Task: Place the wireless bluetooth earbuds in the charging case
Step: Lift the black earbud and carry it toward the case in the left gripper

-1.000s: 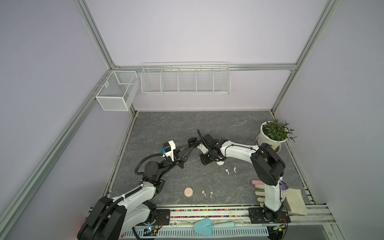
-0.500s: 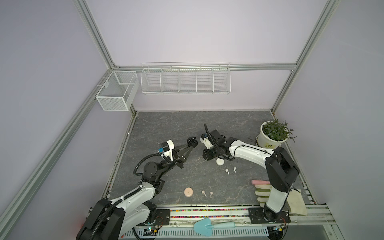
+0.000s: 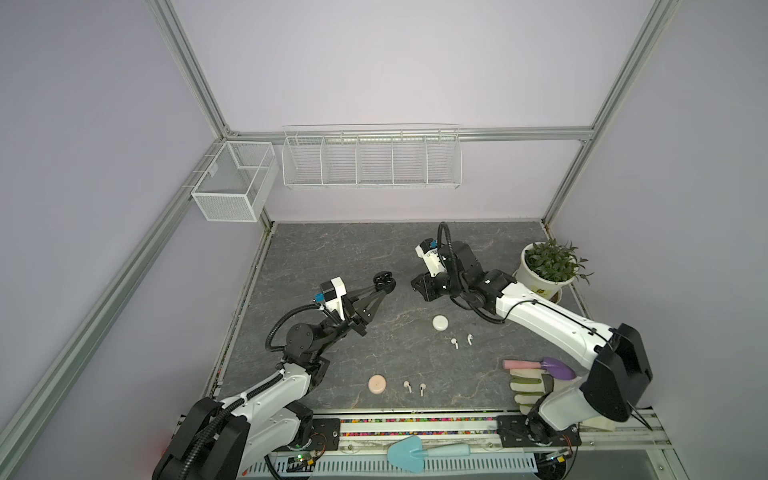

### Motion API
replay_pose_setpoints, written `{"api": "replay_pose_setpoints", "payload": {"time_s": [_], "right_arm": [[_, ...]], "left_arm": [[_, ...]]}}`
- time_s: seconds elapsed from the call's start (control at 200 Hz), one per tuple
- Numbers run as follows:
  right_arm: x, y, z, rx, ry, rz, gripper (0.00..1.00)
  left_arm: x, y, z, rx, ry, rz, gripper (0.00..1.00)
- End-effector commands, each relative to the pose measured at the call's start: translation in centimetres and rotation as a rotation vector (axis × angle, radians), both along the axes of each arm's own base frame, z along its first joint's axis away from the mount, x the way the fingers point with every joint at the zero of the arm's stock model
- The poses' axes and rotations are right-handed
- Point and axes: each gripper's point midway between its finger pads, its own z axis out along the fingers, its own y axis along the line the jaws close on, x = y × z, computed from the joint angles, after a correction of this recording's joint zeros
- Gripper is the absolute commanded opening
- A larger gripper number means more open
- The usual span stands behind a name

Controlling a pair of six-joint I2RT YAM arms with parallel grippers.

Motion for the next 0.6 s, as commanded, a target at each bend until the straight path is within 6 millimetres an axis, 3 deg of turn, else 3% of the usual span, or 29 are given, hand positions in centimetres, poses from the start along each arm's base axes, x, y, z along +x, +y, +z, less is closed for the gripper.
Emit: {"api": "replay_pose_setpoints", "payload": {"time_s": [0.0,0.25,0.595], "right_arm": [[0.5,-0.1,4.0,0.078,-0.083,-0.022,0.20],[-0.2,-0.3,8.5,0.165,-0.185,-0.009,0.20],[-1.8,0.1,13.2,0.285,-0.267,0.028,0.20]], "left_arm": [[-0.4,0.2,2.5,-0.052,-0.058,-0.009,0.00],[-0.2,-0.1,2.8,-0.058,-0.065,-0.027,0.00],[0.1,-0.9,2.7,-0.059,-0.072,-0.067,0.00]]}}
